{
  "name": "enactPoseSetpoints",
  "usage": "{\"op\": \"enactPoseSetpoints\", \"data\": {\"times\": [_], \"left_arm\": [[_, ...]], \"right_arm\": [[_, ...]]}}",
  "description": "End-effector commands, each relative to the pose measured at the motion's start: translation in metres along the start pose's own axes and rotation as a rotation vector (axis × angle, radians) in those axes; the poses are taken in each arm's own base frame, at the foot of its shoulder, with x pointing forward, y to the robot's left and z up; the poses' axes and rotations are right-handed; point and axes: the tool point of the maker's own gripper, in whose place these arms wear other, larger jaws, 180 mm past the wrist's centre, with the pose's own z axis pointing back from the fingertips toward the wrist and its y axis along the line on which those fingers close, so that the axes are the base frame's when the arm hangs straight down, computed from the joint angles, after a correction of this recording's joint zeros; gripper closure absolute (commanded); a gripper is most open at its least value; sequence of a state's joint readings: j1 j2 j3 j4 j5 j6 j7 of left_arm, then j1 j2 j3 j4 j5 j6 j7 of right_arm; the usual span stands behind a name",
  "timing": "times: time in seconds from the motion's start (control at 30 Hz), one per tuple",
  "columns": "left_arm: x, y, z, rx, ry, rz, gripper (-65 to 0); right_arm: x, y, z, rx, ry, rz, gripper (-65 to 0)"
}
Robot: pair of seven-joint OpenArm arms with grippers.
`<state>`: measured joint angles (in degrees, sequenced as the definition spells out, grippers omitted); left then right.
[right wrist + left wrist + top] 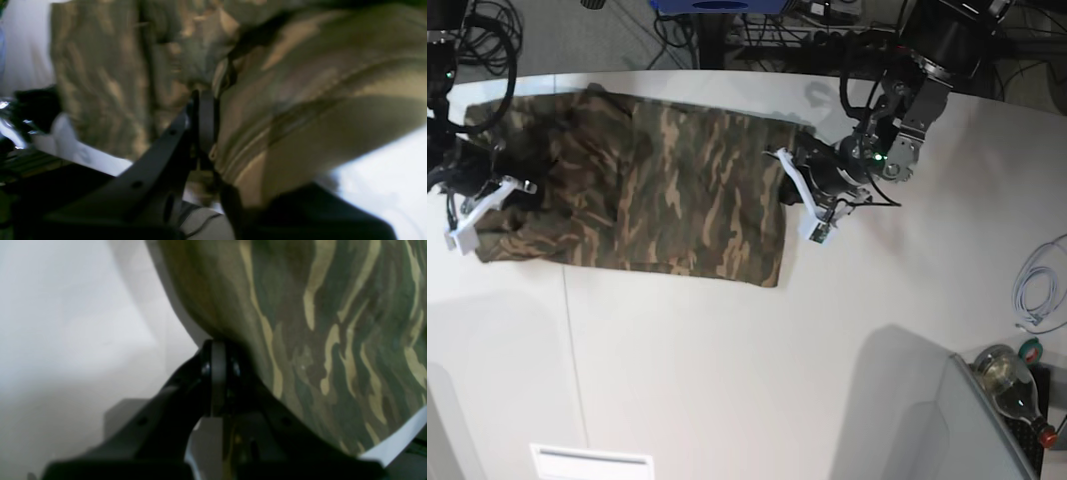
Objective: Layout the t-shirt on the table in an organized manner, then fold the t-shirt properly
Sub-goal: 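Grasp the shirt's opposite edges with both grippers, then lift the edge with the right gripper and fold it over toward the left gripper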
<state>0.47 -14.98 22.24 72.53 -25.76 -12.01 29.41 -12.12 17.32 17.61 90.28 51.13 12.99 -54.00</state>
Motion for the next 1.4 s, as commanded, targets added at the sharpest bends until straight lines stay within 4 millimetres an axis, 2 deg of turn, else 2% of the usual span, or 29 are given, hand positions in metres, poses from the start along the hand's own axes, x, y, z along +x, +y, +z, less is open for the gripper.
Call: {"op": "enactPoseSetpoints", "data": {"times": [0.0,0.13,0.3,0.47,0.77,0.9,1.03,1.2,1.3,1.37], "left_arm": [[0.006,-0.003,-0.001,-0.009,-0.002,-0.010,0.0],[0.013,-0.016,-0.006,-0.029,-0.019,-0.004,0.0],[0.016,-0.020,-0.007,-0.036,-0.025,0.000,0.0],[0.014,-0.020,-0.007,-0.035,-0.022,0.001,0.0],[0.009,-0.018,-0.006,-0.032,-0.012,0.001,0.0],[0.008,-0.018,-0.006,-0.032,-0.011,0.001,0.0],[0.009,-0.019,-0.006,-0.034,-0.013,0.003,0.0],[0.008,-0.011,-0.002,-0.022,-0.012,-0.005,0.0],[0.013,-0.006,0.009,-0.011,-0.036,-0.026,0.0],[0.015,0.001,0.018,0.006,-0.043,-0.056,0.0]], "right_arm": [[0.013,0.011,0.006,0.024,-0.029,0.018,-0.6],[0.013,0.036,0.005,0.067,-0.030,0.018,-0.6],[0.002,0.069,-0.014,0.124,0.032,0.057,-0.6],[-0.005,0.095,-0.030,0.144,0.044,0.106,-0.6],[-0.012,0.135,-0.047,0.189,0.072,0.187,-0.6],[-0.016,0.132,-0.059,0.138,0.107,0.137,-0.6],[-0.020,0.120,-0.069,0.106,0.130,0.106,-1.1],[-0.018,0.111,-0.073,0.066,0.100,0.118,-1.7],[-0.018,0.113,-0.072,0.070,0.097,0.121,-6.9],[-0.018,0.116,-0.073,0.077,0.097,0.119,-16.5]]}}
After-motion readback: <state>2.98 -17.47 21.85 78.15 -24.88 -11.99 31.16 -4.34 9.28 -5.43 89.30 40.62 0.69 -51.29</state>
